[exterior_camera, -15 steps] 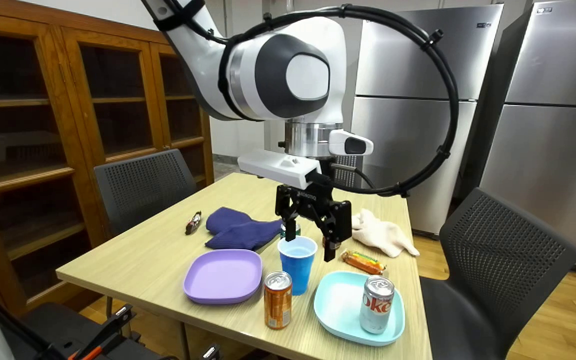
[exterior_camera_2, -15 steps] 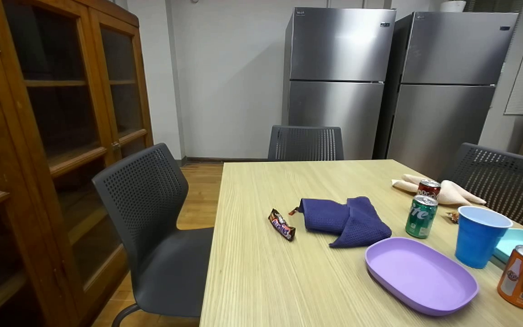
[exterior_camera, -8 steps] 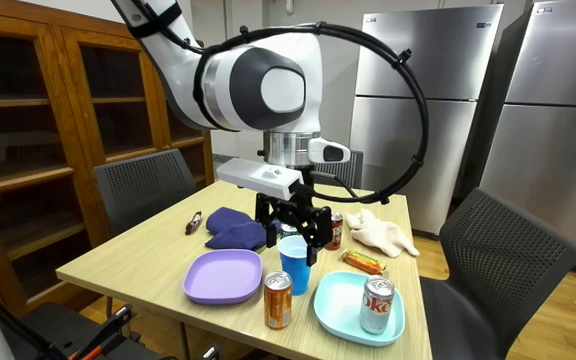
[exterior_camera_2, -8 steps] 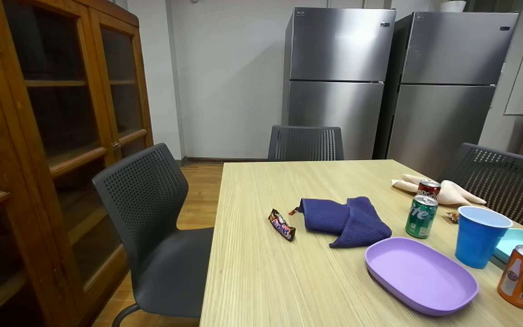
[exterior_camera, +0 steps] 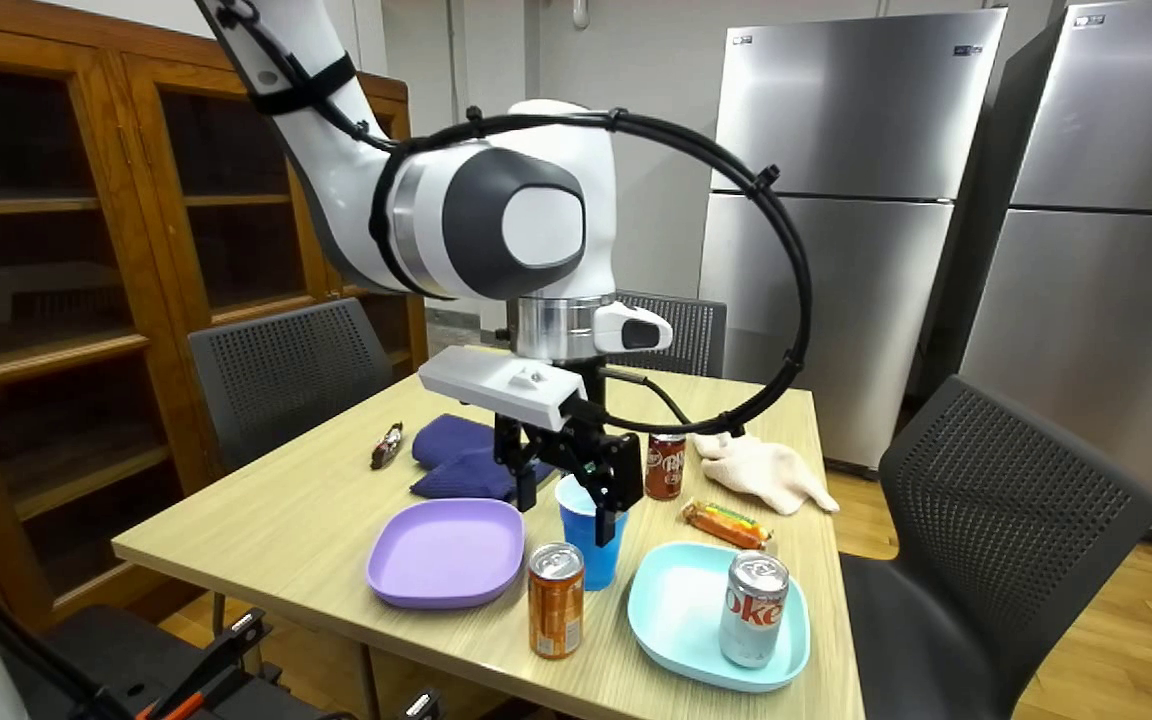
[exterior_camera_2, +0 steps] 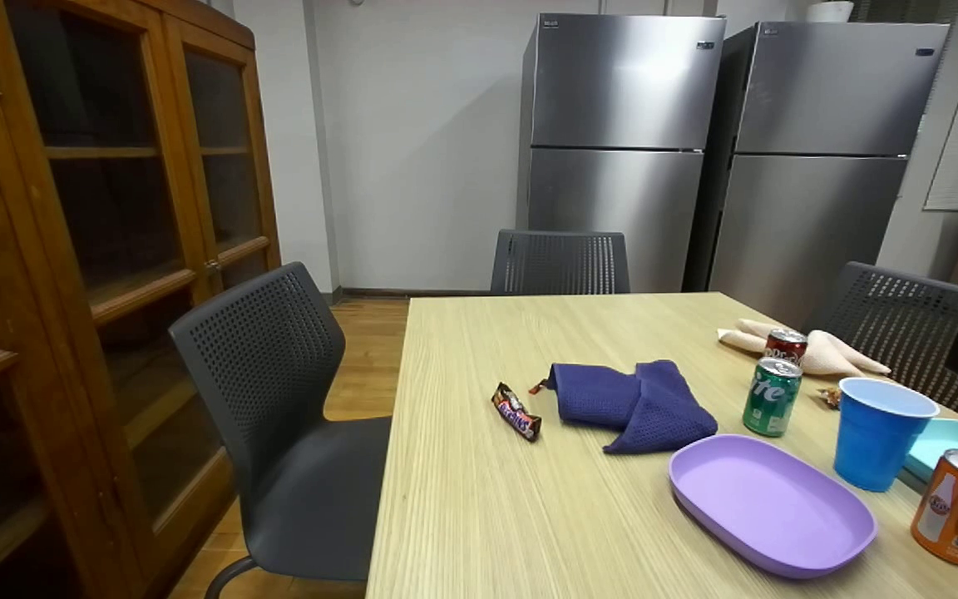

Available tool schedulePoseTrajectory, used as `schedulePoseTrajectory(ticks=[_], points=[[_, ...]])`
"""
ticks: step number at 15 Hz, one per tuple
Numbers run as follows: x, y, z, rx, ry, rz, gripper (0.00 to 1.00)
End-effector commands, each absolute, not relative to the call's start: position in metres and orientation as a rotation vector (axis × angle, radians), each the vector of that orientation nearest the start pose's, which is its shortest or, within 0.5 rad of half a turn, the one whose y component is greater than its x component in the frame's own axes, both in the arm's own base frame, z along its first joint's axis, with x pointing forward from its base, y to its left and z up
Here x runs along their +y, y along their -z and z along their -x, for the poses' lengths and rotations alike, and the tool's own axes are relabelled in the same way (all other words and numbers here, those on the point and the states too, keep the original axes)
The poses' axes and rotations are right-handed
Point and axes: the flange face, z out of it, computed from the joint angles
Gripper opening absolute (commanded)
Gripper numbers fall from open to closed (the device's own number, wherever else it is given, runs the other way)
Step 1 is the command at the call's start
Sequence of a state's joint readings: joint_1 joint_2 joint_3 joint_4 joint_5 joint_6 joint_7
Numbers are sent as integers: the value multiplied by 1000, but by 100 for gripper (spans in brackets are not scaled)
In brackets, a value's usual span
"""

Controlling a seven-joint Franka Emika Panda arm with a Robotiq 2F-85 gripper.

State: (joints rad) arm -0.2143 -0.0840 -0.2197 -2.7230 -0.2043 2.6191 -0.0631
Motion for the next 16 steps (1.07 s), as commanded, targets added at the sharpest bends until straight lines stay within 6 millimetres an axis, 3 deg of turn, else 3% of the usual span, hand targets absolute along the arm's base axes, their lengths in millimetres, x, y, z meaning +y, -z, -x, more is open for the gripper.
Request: schedulePoseTrajectory(ticks=[1,16], points=[[-156,-234,-370,292,-66,3209,100],[-152,-192,-393,257,-128,3216,100]])
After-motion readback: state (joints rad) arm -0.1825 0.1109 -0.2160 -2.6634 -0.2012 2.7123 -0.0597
